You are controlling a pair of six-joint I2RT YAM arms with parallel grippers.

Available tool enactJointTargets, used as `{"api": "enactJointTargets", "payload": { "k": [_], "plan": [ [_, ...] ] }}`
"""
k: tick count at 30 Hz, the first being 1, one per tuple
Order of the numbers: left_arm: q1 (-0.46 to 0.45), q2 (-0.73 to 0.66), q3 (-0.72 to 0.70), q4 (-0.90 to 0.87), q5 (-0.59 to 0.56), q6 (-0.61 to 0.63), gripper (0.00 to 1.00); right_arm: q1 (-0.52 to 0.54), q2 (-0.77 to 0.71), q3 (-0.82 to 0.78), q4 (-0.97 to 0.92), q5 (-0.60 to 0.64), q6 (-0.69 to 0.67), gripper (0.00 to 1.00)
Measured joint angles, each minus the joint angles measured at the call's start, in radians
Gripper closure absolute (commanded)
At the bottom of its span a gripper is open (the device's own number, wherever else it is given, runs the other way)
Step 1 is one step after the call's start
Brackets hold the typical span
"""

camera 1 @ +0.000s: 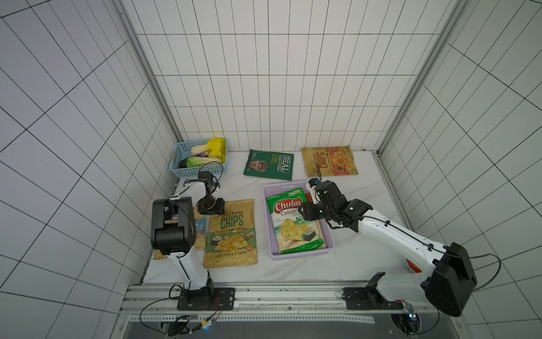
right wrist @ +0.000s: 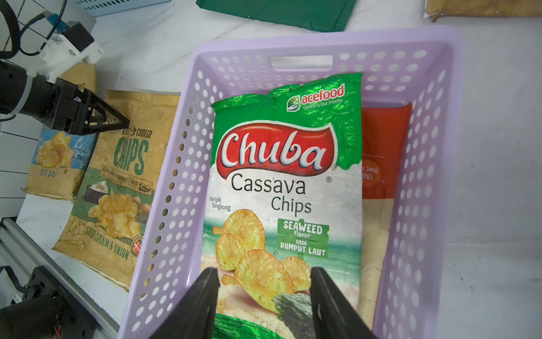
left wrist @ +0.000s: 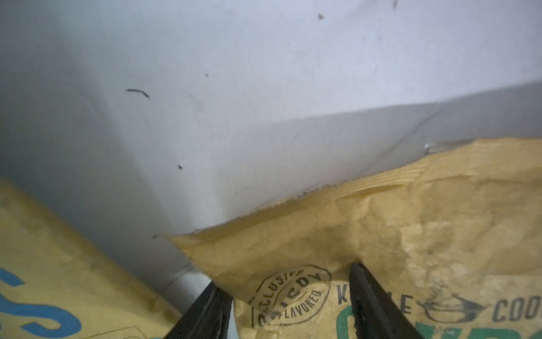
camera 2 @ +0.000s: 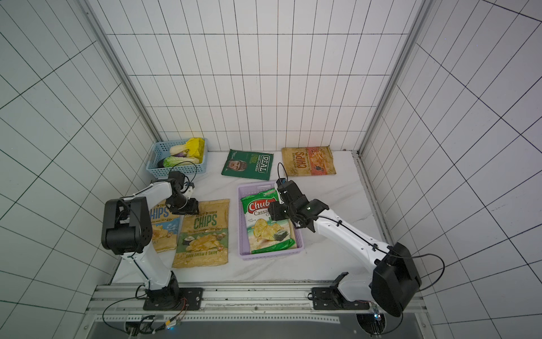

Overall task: Put the potato chips into the basket
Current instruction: Pick up the potato chip from the center of the board.

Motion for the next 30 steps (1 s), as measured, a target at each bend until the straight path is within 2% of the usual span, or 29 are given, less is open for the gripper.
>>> {"api": "enactJointTargets", "payload": {
  "k": [3, 6, 10, 13, 16, 24, 30],
  "plan": [
    [0.0, 0.003, 0.0, 0.0, 0.014, 0.0, 0.57, 0.0, -0.014, 0.0, 0.0, 0.005, 0.0, 0.46],
    [0.0, 0.003, -0.002, 0.002, 0.023, 0.001, 0.6, 0.0, -0.016, 0.0, -0.001, 0.005, 0.0, 0.46],
    [0.0, -0.013, -0.019, 0.01, 0.027, -0.011, 0.75, 0.0, -0.016, 0.0, -0.005, 0.005, 0.0, 0.46],
    [-0.001, -0.041, -0.038, 0.011, 0.037, -0.018, 0.92, 0.0, -0.016, 0.0, -0.01, 0.005, 0.0, 0.46],
    [-0.002, -0.092, -0.055, 0.011, 0.053, -0.019, 1.0, 0.0, -0.016, 0.0, -0.014, 0.005, 0.0, 0.46],
    [-0.003, -0.25, -0.065, -0.014, 0.089, -0.025, 1.0, 0.0, -0.055, 0.0, -0.044, 0.026, -0.004, 0.46],
    [-0.003, -0.36, -0.026, -0.126, 0.167, -0.027, 1.0, 0.0, -0.092, 0.0, -0.066, 0.063, -0.011, 0.46]
  ]
}}
